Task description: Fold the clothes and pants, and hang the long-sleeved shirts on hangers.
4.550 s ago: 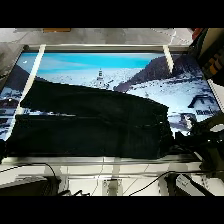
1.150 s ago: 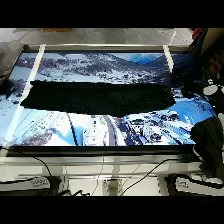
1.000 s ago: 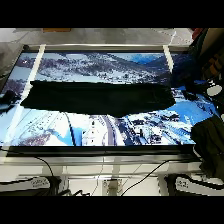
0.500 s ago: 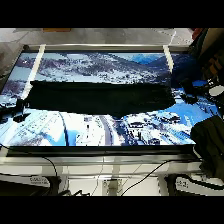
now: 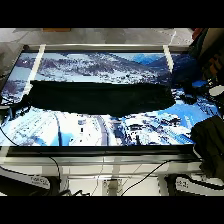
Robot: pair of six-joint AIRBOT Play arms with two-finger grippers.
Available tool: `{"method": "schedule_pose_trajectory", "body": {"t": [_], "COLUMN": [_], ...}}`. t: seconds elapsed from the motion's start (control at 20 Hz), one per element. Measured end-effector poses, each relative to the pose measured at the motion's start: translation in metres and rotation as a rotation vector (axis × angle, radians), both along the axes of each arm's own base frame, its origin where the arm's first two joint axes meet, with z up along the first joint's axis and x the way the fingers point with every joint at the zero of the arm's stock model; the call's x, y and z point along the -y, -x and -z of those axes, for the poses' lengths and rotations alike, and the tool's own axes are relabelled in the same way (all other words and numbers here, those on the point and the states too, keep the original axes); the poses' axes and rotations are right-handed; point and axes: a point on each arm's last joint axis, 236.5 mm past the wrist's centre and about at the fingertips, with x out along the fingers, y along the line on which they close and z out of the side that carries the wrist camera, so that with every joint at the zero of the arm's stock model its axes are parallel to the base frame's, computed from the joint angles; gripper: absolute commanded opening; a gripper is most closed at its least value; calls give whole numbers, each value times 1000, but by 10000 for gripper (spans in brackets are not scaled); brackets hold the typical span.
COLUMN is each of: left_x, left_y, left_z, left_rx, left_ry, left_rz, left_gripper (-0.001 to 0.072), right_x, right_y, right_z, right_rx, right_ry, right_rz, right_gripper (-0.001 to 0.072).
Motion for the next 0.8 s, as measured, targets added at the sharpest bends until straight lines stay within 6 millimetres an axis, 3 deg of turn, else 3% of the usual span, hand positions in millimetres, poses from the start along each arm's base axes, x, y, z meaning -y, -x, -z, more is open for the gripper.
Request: {"method": "schedule_pose_trajectory", "body": {"t": [0.1,0.25,0.3,0.45,0.55,0.7,0.8], "left_x": [-1,0,3,19,42,82,112], "left_y": [-9,-29,-38,-62,-72,-73,-64], "left_z": [-9,-43,-62,-129,-177,-242,-280], "left_rx": [18,81,113,221,289,367,408], "left_ry": [-51,-95,-105,-124,-127,-146,-180], "left_rz": [5,37,59,159,258,424,541], "left_gripper": [17,17,17,16,16,15,15], "right_x": [-7,-24,-31,-61,-88,-143,-182], "right_y": [4,7,5,-9,-23,-45,-55], "right_z": [1,-4,-10,-35,-59,-93,-102], "right_rx": [-3,11,27,106,187,327,384], "right_ry": [33,85,103,152,188,247,265], "right_rz": [-82,-234,-278,-383,-435,-503,-551], "right_gripper": [633,205,117,48,47,46,46]}}
